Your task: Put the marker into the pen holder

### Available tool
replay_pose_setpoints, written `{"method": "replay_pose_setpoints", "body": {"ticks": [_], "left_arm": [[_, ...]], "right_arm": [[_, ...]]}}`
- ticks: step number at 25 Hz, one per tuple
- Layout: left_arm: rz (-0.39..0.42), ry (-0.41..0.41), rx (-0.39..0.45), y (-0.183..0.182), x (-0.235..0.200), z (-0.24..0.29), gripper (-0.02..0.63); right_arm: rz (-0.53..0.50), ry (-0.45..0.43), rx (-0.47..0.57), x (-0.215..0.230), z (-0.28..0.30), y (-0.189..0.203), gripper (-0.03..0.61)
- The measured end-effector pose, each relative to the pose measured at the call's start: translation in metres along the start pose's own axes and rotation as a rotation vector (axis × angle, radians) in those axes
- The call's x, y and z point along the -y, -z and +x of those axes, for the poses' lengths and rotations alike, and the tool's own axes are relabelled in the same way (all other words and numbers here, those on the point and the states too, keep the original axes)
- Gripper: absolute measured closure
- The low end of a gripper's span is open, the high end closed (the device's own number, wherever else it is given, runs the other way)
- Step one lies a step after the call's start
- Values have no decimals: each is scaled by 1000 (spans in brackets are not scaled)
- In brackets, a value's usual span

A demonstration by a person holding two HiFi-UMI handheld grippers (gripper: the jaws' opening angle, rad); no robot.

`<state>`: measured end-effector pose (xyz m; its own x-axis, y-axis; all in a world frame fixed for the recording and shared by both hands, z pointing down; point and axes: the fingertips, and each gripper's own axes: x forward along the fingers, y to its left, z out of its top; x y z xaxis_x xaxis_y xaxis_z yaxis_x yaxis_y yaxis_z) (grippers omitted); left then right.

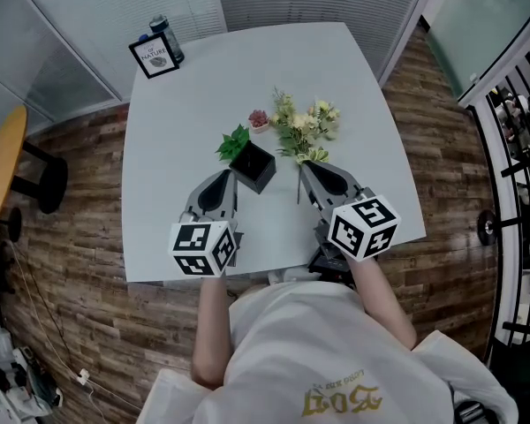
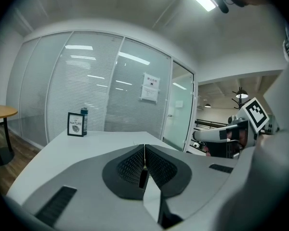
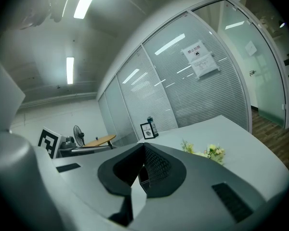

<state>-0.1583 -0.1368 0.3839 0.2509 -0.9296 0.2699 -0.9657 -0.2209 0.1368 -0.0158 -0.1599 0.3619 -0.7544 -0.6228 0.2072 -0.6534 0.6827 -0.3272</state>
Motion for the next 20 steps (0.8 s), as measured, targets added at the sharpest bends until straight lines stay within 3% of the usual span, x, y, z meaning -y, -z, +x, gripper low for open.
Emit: {"method": "replay_pose_setpoints", "body": {"ticks": [20], "left_arm": [[-28,4,-2,3,-2,2,598]], "right_arm": [[9,7,-8,5,-1,3,561]]}}
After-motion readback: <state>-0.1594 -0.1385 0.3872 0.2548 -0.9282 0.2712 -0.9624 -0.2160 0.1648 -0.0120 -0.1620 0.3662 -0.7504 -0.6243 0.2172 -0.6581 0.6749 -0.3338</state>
